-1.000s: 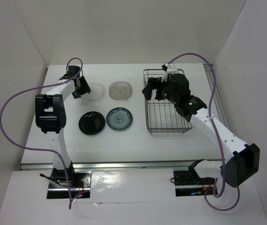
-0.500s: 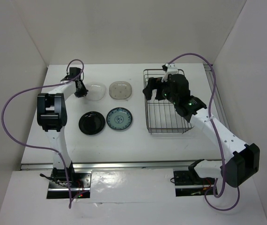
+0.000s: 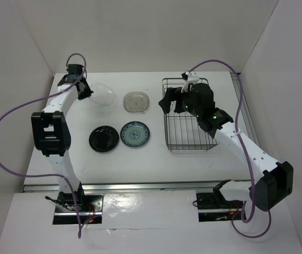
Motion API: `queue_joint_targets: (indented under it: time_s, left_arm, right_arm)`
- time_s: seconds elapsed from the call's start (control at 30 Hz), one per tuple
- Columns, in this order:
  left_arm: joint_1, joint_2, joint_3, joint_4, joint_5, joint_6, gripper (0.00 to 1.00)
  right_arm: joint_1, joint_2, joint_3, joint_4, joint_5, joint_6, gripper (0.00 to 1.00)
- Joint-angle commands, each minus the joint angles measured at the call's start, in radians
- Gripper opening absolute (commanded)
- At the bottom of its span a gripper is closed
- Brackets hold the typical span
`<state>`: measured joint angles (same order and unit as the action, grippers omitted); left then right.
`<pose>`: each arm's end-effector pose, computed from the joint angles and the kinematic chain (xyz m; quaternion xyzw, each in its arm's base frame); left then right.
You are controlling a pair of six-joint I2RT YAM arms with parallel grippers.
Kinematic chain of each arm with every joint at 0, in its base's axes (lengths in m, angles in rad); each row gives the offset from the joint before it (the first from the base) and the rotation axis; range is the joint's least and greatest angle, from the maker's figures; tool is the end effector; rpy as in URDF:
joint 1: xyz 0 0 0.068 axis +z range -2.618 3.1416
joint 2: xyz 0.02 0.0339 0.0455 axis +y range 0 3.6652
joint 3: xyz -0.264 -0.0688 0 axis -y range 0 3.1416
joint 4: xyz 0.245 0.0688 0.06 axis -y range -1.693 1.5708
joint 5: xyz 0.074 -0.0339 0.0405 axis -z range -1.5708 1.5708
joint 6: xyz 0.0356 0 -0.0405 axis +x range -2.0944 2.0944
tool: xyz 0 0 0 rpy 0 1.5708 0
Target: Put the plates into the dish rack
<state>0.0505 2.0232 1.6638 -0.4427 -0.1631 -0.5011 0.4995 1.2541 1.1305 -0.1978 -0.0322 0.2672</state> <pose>0.4608 0.0291 0.2425 -0.2810 0.8807 -0.0099 0.3811 0.2560 0.1410 0.3591 -0.1033 0.8045 0.2308 0.5374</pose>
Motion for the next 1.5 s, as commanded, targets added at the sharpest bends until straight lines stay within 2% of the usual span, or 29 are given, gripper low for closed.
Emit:
queue_joint_targets:
  time_s: [0.0, 0.1, 0.17, 0.23, 0.27, 0.37, 0.47, 0.63, 0.77, 0.93, 1.07, 1.13, 1.17, 1.2, 1.3, 1.33, 1.4, 1.43, 1.47]
  left_arm:
    - [0.006, -0.239, 0.007, 0.006, 0.1, 0.067, 0.0]
    - [0.006, -0.369, -0.031, 0.006, 0.232, 0.076, 0.0]
    - [0.006, -0.428, -0.067, 0.015, 0.362, 0.093, 0.0]
    - [-0.006, -0.496, -0.113, 0.044, 0.434, 0.13, 0.0]
    - [-0.018, -0.511, -0.124, 0.056, 0.53, 0.144, 0.0]
    - [-0.044, -0.511, -0.113, 0.056, 0.632, 0.165, 0.0]
    - [-0.09, -0.511, -0.113, 0.044, 0.652, 0.165, 0.0]
    - [-0.149, -0.5, -0.122, 0.044, 0.632, 0.165, 0.0]
    - [-0.182, -0.5, -0.142, 0.077, 0.683, 0.141, 0.0]
    - [-0.193, -0.489, -0.153, 0.114, 0.732, 0.116, 0.0]
    - [-0.193, -0.489, -0.163, 0.136, 0.741, 0.105, 0.0]
    - [-0.193, -0.489, -0.164, 0.136, 0.754, 0.105, 0.0]
    - [-0.193, -0.489, -0.164, 0.148, 0.754, 0.096, 0.0]
    - [-0.193, -0.489, -0.164, 0.148, 0.754, 0.096, 0.0]
    - [-0.193, -0.489, -0.164, 0.148, 0.754, 0.096, 0.0]
    - [-0.193, -0.48, -0.164, 0.163, 0.754, 0.084, 0.0]
    - [-0.193, -0.48, -0.173, 0.164, 0.754, 0.073, 0.0]
    - [-0.193, -0.48, -0.173, 0.173, 0.738, 0.073, 0.0]
    - [-0.193, -0.48, -0.173, 0.159, 0.725, 0.064, 0.15]
  right_arm:
    - [-0.001, 0.013, 0.0, 0.163, -0.19, -0.023, 1.0]
    - [-0.001, 0.031, -0.009, 0.288, -0.368, -0.045, 1.0]
    - [-0.001, 0.056, -0.009, 0.349, -0.4, -0.031, 1.0]
    - [-0.001, 0.1, 0.029, 0.405, -0.4, -0.031, 1.0]
    - [-0.001, 0.12, 0.052, 0.405, -0.4, -0.031, 1.0]
    - [-0.01, 0.209, 0.13, 0.414, -0.428, -0.031, 1.0]
    - [-0.019, 0.281, 0.178, 0.414, -0.463, -0.031, 0.98]
    - [-0.038, 0.291, 0.166, 0.491, -0.445, 0.003, 0.98]
    - [-0.076, 0.346, 0.166, 0.526, -0.434, 0.047, 0.91]
    - [-0.101, 0.415, 0.184, 0.544, -0.486, 0.105, 0.68]
    - [-0.111, 0.426, 0.184, 0.58, -0.535, 0.132, 0.65]
    - [-0.111, 0.426, 0.184, 0.58, -0.544, 0.142, 0.53]
    - [-0.111, 0.426, 0.184, 0.58, -0.545, 0.142, 0.33]
    - [-0.111, 0.426, 0.184, 0.58, -0.545, 0.142, 0.25]
    - [-0.111, 0.426, 0.184, 0.584, -0.564, 0.177, 0.24]
    - [-0.111, 0.426, 0.184, 0.593, -0.587, 0.19, 0.21]
    - [-0.102, 0.416, 0.184, 0.603, -0.587, 0.21, 0.0]
    - [-0.102, 0.416, 0.184, 0.592, -0.587, 0.21, 0.0]
    - [-0.093, 0.401, 0.184, 0.554, -0.546, 0.201, 0.0]
